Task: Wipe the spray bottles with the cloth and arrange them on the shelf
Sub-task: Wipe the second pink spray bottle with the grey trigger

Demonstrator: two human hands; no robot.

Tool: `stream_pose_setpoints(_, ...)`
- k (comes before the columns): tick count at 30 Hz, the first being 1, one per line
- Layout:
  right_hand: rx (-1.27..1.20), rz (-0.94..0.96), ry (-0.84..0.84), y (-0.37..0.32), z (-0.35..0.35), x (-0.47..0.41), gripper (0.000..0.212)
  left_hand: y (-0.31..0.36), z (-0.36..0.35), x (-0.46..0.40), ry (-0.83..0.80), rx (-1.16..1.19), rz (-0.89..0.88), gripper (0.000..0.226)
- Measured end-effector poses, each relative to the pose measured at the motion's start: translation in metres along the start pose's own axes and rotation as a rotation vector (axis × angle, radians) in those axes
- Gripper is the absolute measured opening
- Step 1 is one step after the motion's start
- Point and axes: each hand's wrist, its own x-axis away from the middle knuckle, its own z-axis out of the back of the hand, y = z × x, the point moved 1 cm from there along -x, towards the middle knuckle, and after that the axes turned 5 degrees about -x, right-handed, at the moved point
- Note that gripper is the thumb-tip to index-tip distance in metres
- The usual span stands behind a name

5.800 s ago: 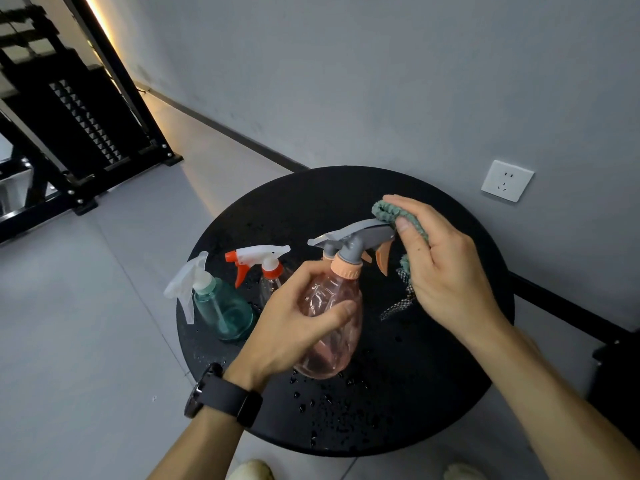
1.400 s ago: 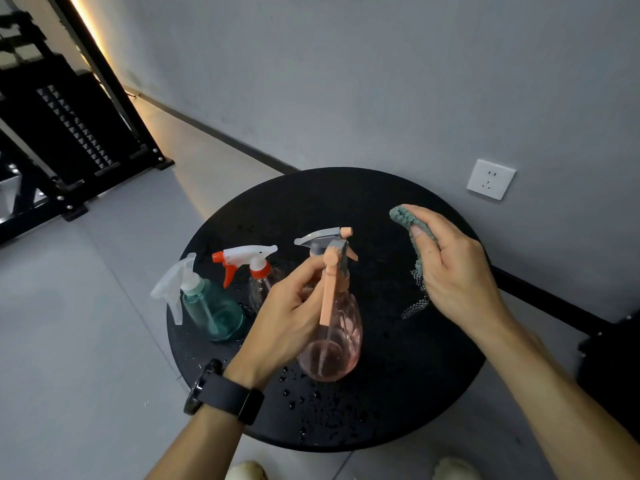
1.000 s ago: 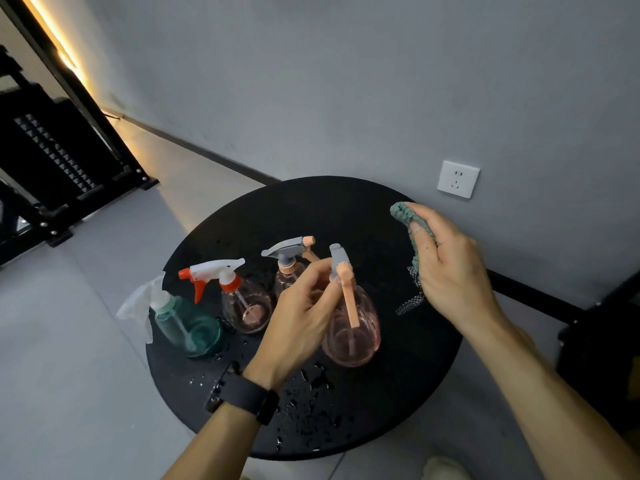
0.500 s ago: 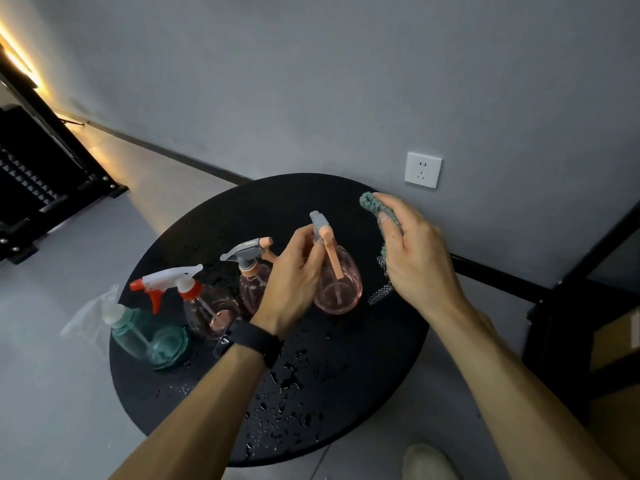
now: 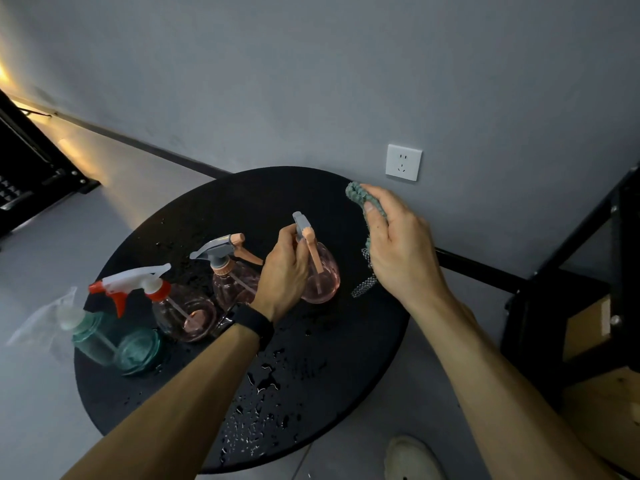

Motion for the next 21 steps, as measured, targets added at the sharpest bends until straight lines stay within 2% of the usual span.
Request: stream_pose_setpoints(21, 0.002, 0.002, -0.036, 0.0, -0.011, -0.001, 0.032, -0.017, -0.009, -0.014, 0.018, -0.061, -0.033, 0.032)
